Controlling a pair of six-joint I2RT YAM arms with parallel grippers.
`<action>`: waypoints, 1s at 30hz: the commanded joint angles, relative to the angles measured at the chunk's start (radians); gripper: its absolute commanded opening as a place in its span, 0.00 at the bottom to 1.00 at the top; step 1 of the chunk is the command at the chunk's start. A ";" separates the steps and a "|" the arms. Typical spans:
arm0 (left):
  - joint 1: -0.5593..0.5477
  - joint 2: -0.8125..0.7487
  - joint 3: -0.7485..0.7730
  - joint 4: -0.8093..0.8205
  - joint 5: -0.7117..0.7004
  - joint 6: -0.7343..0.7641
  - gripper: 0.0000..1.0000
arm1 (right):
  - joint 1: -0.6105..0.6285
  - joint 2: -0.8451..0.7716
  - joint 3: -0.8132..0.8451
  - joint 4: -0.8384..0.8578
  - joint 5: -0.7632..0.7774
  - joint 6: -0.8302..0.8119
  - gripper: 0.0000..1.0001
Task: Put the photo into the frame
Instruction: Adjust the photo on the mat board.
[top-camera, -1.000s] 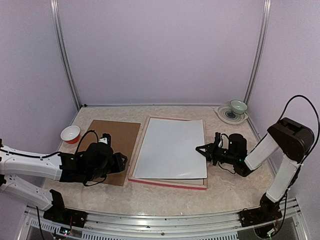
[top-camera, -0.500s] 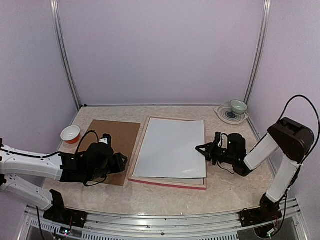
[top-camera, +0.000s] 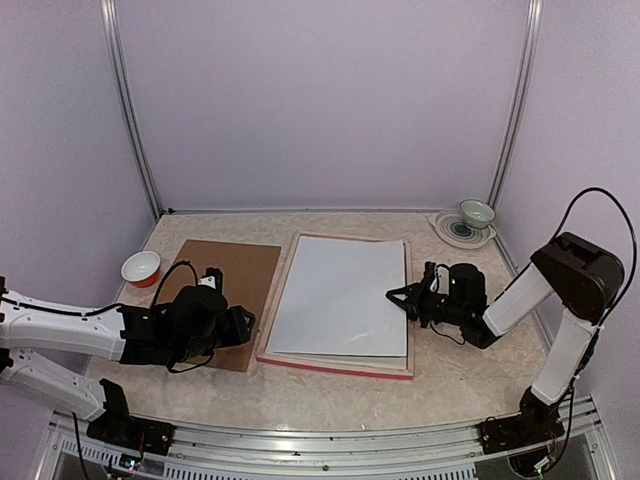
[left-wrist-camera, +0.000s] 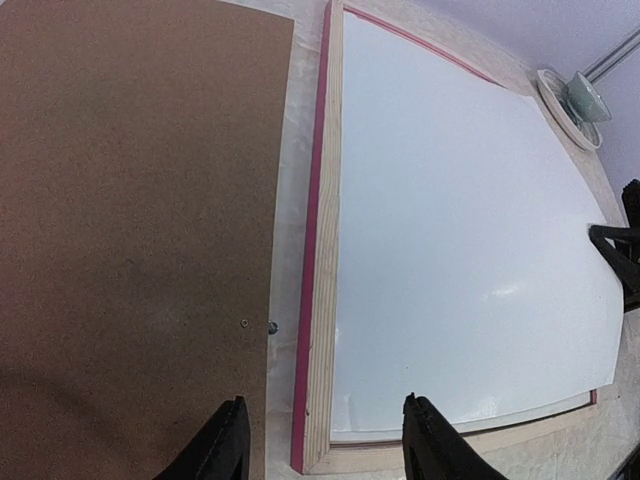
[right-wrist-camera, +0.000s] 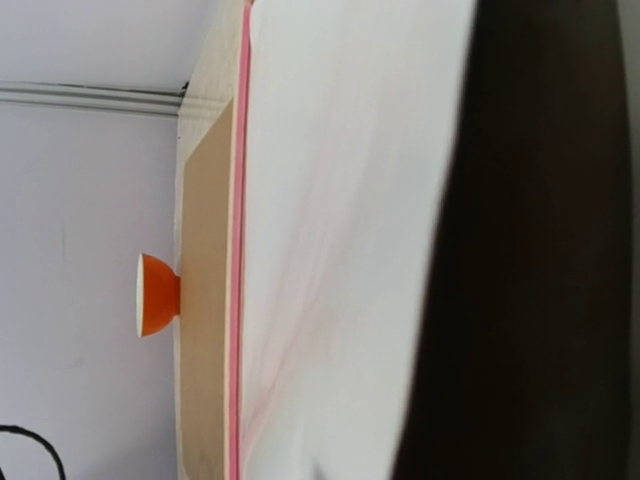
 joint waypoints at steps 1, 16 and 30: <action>0.001 0.005 -0.009 0.016 0.003 -0.003 0.53 | 0.017 0.001 0.028 -0.053 0.000 -0.034 0.10; 0.000 0.006 -0.014 0.025 0.007 -0.006 0.53 | 0.028 -0.139 0.125 -0.409 0.057 -0.190 0.34; 0.000 -0.006 -0.020 0.024 0.006 -0.007 0.53 | 0.049 -0.190 0.208 -0.669 0.108 -0.253 0.59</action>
